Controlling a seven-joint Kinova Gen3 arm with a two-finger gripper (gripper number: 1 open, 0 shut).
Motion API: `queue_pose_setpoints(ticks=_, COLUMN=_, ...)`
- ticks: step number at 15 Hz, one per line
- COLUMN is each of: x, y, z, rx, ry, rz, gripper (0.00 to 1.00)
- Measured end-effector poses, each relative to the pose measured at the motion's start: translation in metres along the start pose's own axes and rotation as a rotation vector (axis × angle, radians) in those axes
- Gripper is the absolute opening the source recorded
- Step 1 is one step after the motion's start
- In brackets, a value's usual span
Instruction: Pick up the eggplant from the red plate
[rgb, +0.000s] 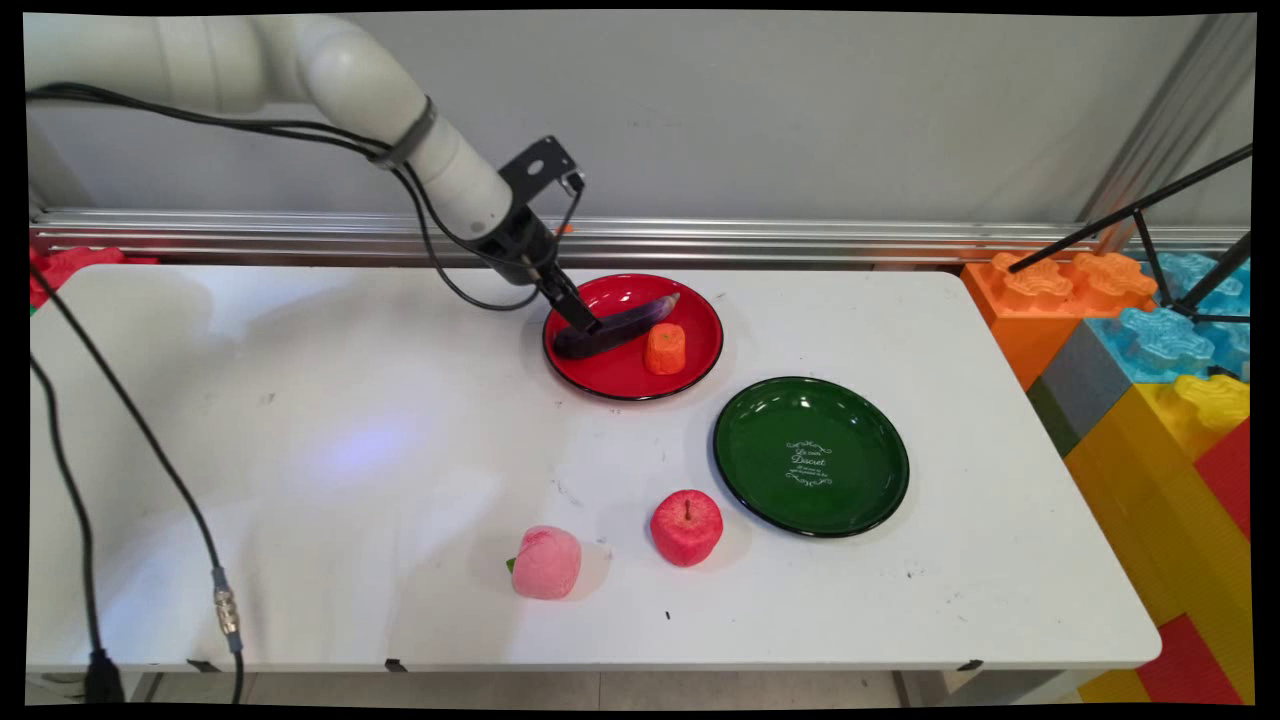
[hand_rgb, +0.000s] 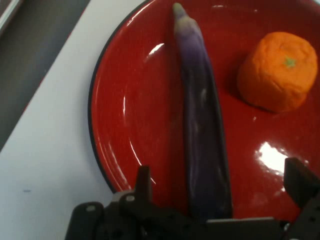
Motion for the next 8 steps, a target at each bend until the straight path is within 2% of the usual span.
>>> queue_pose_setpoints(ticks=8, x=0.0, y=-0.006, z=0.051, rx=-0.026, ry=-0.022, rz=0.023, gripper=1.0)
